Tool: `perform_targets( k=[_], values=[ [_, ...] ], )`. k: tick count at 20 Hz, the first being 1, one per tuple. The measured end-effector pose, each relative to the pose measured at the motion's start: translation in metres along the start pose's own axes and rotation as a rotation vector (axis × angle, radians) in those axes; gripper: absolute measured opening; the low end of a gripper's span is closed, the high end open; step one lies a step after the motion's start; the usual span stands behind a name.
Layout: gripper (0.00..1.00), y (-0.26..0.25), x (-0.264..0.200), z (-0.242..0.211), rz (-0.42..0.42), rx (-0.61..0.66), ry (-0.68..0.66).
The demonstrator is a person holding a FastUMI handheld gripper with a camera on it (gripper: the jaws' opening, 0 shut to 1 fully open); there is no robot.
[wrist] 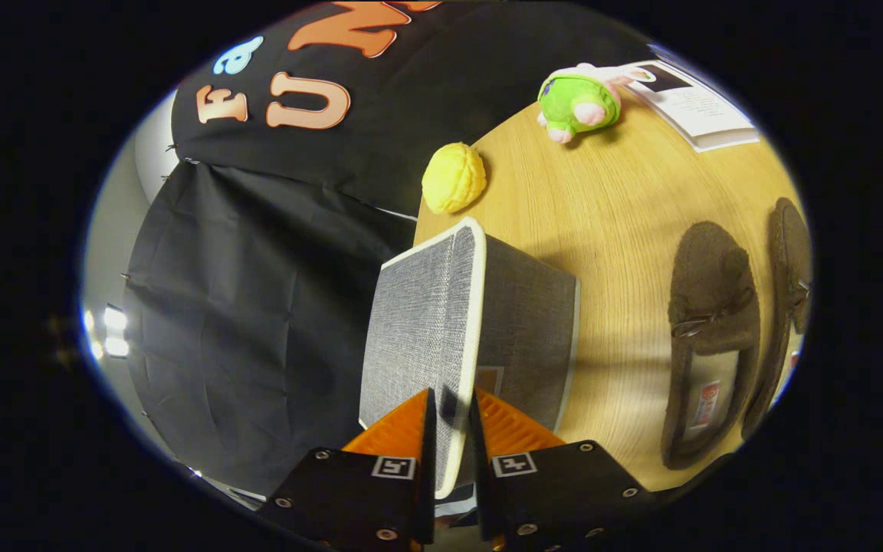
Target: Open the storage box then place both shoes into the box .Put the left shoe in first, then the right shoe, with the right side of both shoes facing outward in a uniform manner.
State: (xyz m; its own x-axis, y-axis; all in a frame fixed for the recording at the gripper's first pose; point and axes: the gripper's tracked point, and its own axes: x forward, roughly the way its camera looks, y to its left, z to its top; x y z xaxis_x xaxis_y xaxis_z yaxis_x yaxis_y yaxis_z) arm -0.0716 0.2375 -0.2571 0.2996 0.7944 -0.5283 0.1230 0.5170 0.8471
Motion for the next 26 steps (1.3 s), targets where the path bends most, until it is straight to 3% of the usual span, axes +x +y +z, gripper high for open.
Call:
perform_targets(
  k=[5,7,13,17,23,25,26],
  values=[
    [0.06,0.032,-0.01,0.013,0.03,-0.003,-0.02],
    [0.06,0.057,-0.015,0.021,0.045,-0.032,-0.038],
    [0.06,0.154,-0.017,0.06,0.209,-0.102,-0.11],
    [0.08,0.187,0.017,0.058,0.24,-0.1,-0.084],
    [0.12,0.221,0.079,0.028,0.219,-0.157,-0.019],
    [0.22,0.212,0.091,0.016,0.156,-0.173,0.005],
    [0.34,0.208,0.094,0.015,0.136,-0.173,0.005]
  ],
)
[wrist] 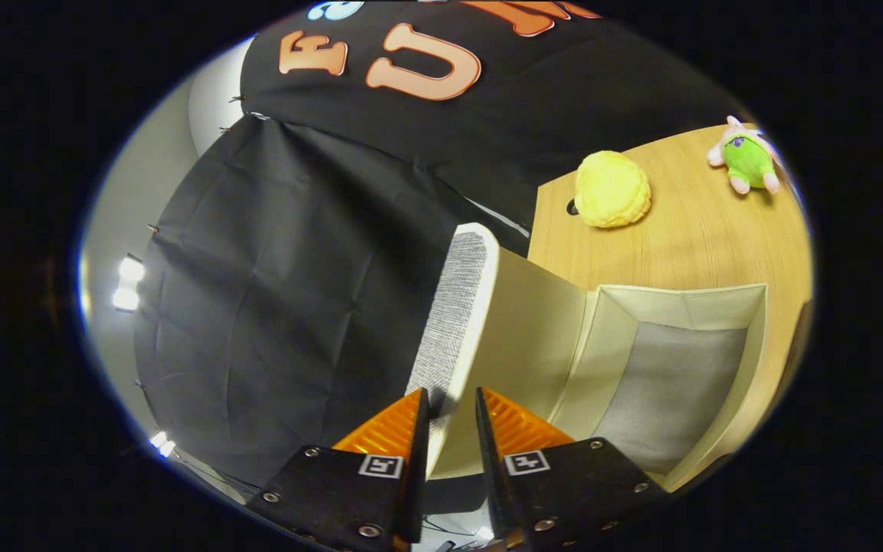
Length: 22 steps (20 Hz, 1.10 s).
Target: Open the storage box then place both shoes into the box .Put the left shoe in first, then the right shoe, with the right side of both shoes facing outward in a uniform manner.
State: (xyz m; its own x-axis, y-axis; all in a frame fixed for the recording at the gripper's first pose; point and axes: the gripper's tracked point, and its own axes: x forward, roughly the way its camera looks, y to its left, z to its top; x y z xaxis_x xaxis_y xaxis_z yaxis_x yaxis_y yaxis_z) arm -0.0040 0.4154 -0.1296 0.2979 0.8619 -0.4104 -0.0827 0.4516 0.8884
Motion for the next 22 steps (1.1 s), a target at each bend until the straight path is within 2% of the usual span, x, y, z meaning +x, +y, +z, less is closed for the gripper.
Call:
perform_targets(
  k=[1,2,4,6,8,11,13,22],
  values=[
    [0.41,-0.003,-0.001,0.001,-0.007,0.008,-0.003],
    [0.53,-0.007,-0.002,0.003,-0.01,0.016,-0.013],
    [0.68,-0.019,-0.011,0.013,-0.035,0.012,-0.041],
    [0.8,-0.034,-0.03,0.021,-0.06,-0.001,-0.066],
    [0.88,-0.05,-0.05,0.026,-0.072,-0.004,-0.092],
    [0.9,-0.082,-0.066,0.04,-0.139,0.018,-0.131],
    [0.9,-0.089,-0.064,0.044,-0.15,0.046,-0.139],
    [0.9,-0.025,-0.007,0.001,-0.062,-0.034,0.011]
  ],
)
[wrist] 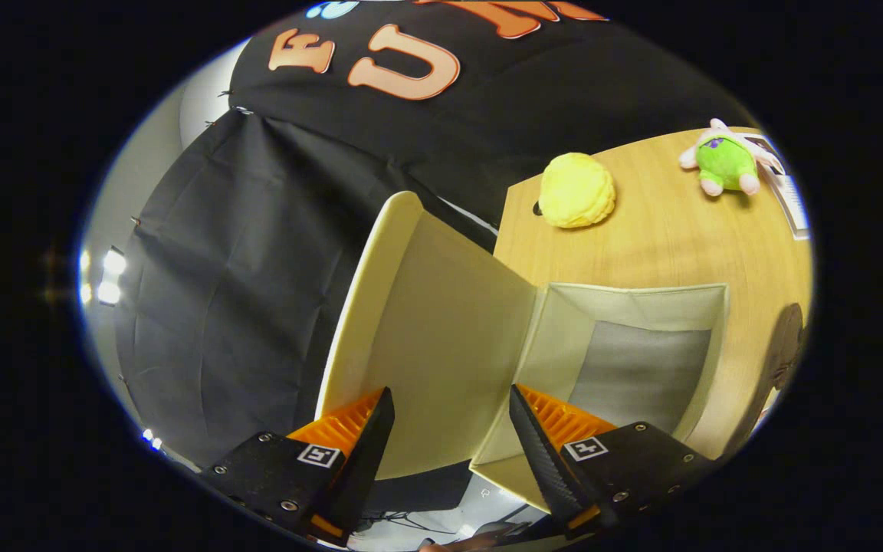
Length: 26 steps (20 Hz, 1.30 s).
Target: Open the storage box then place both shoes into the box .Put the left shoe in first, then the right shoe, with the right side of both shoes facing outward in a uniform manner.
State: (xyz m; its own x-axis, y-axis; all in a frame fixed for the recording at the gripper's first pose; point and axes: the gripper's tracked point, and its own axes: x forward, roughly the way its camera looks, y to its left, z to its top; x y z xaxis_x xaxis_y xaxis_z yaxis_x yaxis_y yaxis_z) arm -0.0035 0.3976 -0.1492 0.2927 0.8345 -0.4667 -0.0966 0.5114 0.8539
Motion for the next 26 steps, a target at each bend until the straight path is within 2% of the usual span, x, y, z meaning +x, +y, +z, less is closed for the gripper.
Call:
perform_targets(
  k=[5,10,19,26],
  values=[
    [0.9,0.02,0.009,-0.002,0.012,-0.055,0.015],
    [0.9,-0.018,-0.014,0.003,-0.084,-0.082,-0.031],
    [0.93,-0.167,-0.104,0.012,-0.408,-0.085,-0.127],
    [0.94,-0.29,-0.169,-0.018,-0.664,-0.09,-0.117]
  ],
)
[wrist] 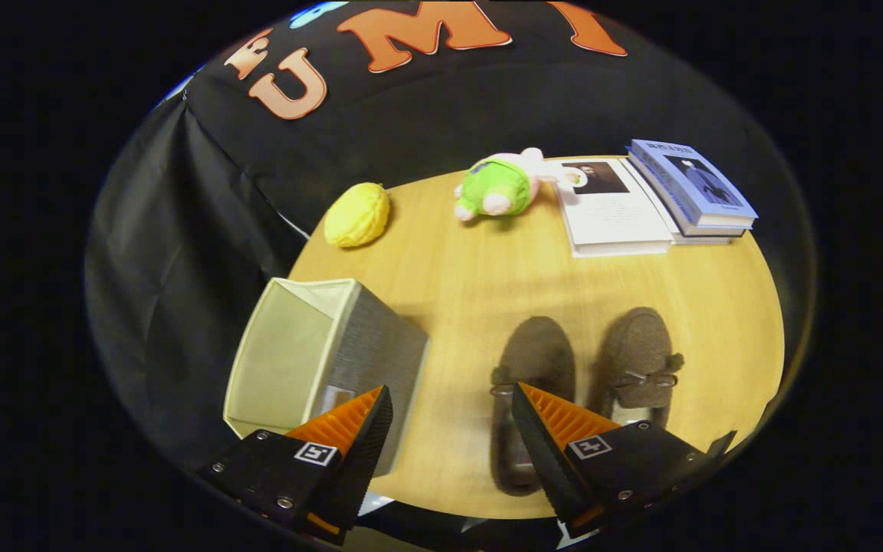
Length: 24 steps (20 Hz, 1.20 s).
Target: Open the storage box then place both shoes into the box .Put the left shoe in first, then the right shoe, with the right side of both shoes facing outward in a uniform manner.
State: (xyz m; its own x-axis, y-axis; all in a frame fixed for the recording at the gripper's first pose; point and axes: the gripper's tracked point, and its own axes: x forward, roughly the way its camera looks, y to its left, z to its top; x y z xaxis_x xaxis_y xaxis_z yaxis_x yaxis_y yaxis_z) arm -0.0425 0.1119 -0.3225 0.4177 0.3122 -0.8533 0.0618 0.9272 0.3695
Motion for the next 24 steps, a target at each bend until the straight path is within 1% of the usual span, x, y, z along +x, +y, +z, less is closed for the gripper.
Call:
perform_targets(
  k=[2,5,9,11,12,13,16,18,23,24],
  values=[
    [0.92,-0.023,0.006,-0.017,-0.051,-0.031,0.021],
    [0.87,-0.045,0.017,-0.031,-0.099,-0.063,0.026],
    [0.78,-0.071,0.036,-0.044,-0.173,-0.099,0.035],
    [0.72,-0.077,0.045,-0.052,-0.185,-0.129,0.055],
    [0.65,-0.079,0.048,-0.054,-0.197,-0.143,0.061],
    [0.62,-0.083,0.051,-0.053,-0.221,-0.16,0.058],
    [0.45,-0.087,0.068,-0.051,-0.24,-0.188,0.064],
    [0.37,-0.093,0.076,-0.047,-0.269,-0.2,0.072],
    [0.14,-0.099,0.082,-0.042,-0.289,-0.101,0.078],
    [0.06,-0.099,0.081,-0.041,-0.281,-0.063,0.072]
  ],
)
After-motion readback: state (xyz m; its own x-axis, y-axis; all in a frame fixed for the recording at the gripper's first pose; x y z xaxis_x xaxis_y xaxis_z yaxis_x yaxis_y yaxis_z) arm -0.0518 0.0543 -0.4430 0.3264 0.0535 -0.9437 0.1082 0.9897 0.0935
